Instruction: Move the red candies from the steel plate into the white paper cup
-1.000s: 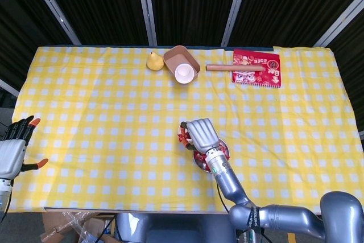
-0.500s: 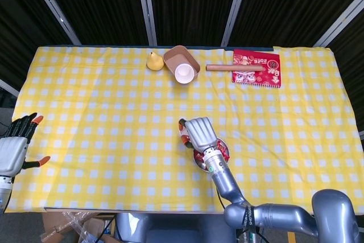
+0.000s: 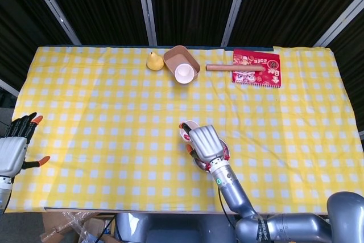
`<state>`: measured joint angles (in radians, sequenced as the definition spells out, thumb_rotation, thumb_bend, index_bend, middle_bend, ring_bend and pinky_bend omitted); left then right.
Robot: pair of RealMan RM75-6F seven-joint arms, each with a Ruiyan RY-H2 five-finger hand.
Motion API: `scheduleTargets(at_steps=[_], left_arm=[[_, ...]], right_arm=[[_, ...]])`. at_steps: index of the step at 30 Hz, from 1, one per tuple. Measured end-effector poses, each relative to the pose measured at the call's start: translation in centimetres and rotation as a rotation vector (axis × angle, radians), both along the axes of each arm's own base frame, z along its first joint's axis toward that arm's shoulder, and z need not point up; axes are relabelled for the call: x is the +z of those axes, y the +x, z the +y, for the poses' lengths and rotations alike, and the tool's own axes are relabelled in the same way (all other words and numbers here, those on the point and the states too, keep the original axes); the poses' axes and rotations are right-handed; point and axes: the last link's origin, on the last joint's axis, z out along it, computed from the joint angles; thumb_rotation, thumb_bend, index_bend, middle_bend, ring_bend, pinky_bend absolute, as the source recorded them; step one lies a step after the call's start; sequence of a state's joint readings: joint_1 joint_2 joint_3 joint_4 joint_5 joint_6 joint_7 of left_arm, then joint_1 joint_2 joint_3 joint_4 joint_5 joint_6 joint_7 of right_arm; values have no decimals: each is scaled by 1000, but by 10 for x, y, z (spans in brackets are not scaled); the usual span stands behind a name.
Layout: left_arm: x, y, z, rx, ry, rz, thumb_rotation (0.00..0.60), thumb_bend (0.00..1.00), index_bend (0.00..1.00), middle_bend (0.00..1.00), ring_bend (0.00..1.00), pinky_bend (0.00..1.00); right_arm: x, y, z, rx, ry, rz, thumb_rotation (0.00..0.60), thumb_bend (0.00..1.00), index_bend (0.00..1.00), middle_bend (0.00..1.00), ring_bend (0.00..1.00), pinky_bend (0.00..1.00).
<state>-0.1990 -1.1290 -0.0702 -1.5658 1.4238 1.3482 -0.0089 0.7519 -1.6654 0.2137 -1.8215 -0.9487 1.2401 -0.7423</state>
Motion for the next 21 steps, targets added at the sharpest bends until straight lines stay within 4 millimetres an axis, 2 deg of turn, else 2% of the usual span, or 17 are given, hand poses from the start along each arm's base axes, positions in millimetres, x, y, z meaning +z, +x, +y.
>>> scheduleTargets(at_steps=[5, 8, 18, 21], left_arm=[[0, 1, -1, -1, 8, 1, 600, 0, 0, 0, 0, 0], [0, 1, -1, -3, 12, 1, 600, 0, 0, 0, 0, 0], [-1, 1, -1, -3, 22, 7, 600, 0, 0, 0, 0, 0], [-1, 1, -1, 0, 23, 7, 600, 0, 0, 0, 0, 0]], right_arm=[[4, -33, 21, -59, 23, 80, 600, 391, 258, 855, 921, 947], [5, -48, 26, -96, 26, 97, 600, 391, 258, 855, 921, 947], [-8, -71, 22, -158, 41, 117, 600, 390, 259, 855, 921, 947], [-12, -75, 19, -171, 44, 118, 600, 390, 303, 855, 921, 947]])
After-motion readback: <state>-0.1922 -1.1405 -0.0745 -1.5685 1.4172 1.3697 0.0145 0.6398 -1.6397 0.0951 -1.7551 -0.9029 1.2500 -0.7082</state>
